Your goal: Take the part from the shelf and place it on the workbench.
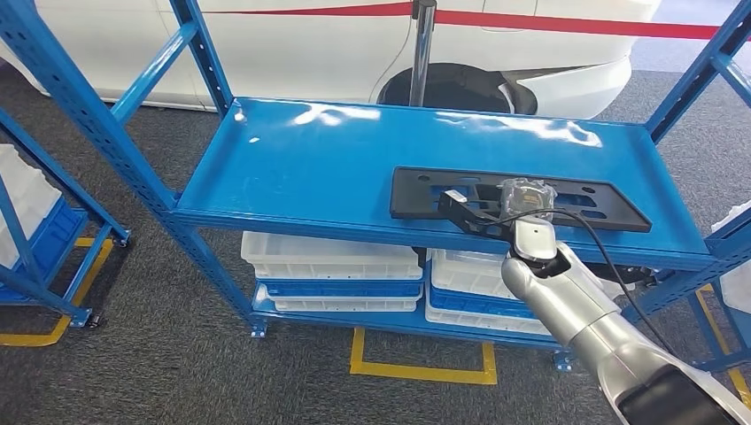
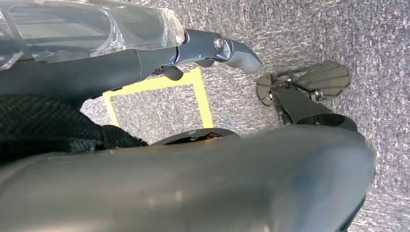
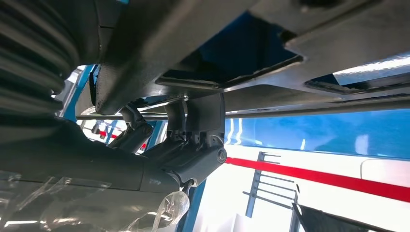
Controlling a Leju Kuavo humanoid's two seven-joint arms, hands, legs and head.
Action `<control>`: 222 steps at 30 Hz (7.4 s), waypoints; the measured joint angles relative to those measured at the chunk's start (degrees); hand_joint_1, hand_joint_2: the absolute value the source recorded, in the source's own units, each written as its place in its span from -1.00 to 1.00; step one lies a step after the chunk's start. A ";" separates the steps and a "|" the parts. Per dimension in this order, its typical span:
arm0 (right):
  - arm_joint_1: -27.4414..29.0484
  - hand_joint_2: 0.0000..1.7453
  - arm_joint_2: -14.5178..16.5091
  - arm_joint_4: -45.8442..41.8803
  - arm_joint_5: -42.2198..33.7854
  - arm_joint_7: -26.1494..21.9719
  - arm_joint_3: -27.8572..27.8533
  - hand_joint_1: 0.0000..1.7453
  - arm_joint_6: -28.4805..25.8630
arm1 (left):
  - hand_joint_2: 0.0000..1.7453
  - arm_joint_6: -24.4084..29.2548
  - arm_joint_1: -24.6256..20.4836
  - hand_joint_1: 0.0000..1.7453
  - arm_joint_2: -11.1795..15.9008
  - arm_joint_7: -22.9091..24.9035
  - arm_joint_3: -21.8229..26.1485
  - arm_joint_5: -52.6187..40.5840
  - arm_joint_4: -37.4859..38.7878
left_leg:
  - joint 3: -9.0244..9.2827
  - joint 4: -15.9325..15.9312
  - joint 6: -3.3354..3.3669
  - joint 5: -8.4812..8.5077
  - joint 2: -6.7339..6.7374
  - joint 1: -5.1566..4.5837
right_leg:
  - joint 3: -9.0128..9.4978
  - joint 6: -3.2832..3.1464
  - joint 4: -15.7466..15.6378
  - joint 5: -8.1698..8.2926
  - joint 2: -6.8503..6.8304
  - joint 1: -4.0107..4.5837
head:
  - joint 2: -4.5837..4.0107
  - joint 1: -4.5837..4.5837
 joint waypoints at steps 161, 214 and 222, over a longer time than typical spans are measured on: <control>14.93 1.00 -7.03 -33.42 -4.57 -15.13 -7.56 1.00 -15.34 | 1.00 0.23 -2.17 -1.00 1.02 -4.98 2.85 -2.16 0.17 | -7.66 18.41 -2.53 -9.37 0.28 0.13 | -1.83 -1.68 3.07 -1.08 -3.32 -1.80 | 0.00 -0.82; 16.05 1.00 -9.66 -37.70 -3.95 -13.09 -8.81 1.00 -13.97 | 1.00 0.33 -1.57 -1.00 1.00 -5.04 3.31 -2.40 0.20 | -0.86 1.66 0.27 -1.15 -7.81 -0.88 | -2.13 -0.70 4.19 -1.84 2.21 -1.46 | 0.00 -0.75; 15.72 1.00 -9.75 -38.09 -3.80 -13.08 -8.90 1.00 -13.74 | 1.00 0.15 -1.86 -1.00 0.93 -5.06 3.31 -2.68 0.20 | -9.51 18.32 -1.62 -7.20 0.54 -0.38 | -1.33 -2.02 3.99 -2.32 -3.67 -1.42 | 0.00 -1.28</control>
